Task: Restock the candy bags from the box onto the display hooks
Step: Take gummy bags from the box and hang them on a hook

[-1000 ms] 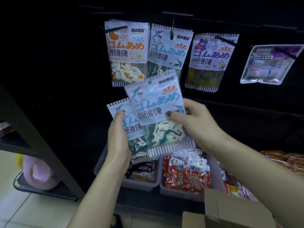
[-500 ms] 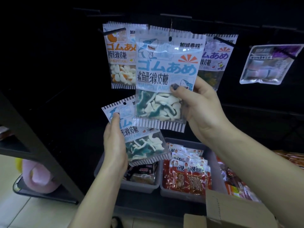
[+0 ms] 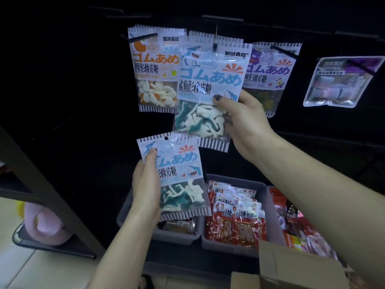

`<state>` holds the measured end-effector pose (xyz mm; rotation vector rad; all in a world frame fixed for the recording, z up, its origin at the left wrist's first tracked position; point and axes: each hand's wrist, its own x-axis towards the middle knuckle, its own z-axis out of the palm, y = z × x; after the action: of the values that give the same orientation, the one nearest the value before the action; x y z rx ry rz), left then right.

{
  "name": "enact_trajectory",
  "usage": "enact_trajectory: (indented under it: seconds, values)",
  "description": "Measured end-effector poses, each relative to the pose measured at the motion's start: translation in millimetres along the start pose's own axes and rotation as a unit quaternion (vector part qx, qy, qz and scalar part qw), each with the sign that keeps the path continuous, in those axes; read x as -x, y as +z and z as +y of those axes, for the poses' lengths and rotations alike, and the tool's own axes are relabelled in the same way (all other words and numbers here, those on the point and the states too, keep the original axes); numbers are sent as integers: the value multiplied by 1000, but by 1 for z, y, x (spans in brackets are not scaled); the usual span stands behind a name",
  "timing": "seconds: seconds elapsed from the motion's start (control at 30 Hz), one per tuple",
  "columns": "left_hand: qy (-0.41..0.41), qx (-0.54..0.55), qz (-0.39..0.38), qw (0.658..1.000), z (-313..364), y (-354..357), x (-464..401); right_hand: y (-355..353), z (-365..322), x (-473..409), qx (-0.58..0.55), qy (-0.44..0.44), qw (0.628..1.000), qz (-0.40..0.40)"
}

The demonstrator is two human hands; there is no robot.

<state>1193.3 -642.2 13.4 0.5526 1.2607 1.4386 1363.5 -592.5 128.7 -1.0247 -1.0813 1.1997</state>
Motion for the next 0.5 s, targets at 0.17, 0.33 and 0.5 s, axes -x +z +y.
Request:
enact_trajectory:
  seconds: [0.17, 0.33, 0.5]
  values:
    - [-9, 6, 21, 1000, 1, -1, -4, 4, 2, -43, 1, 14, 999, 43]
    - [4, 11, 10, 1000, 5, -1, -6, 4, 2, -82, 16, 19, 997, 74]
    - [7, 16, 2, 1000, 7, 0, -8, 3, 5, -106, 35, 29, 994, 97]
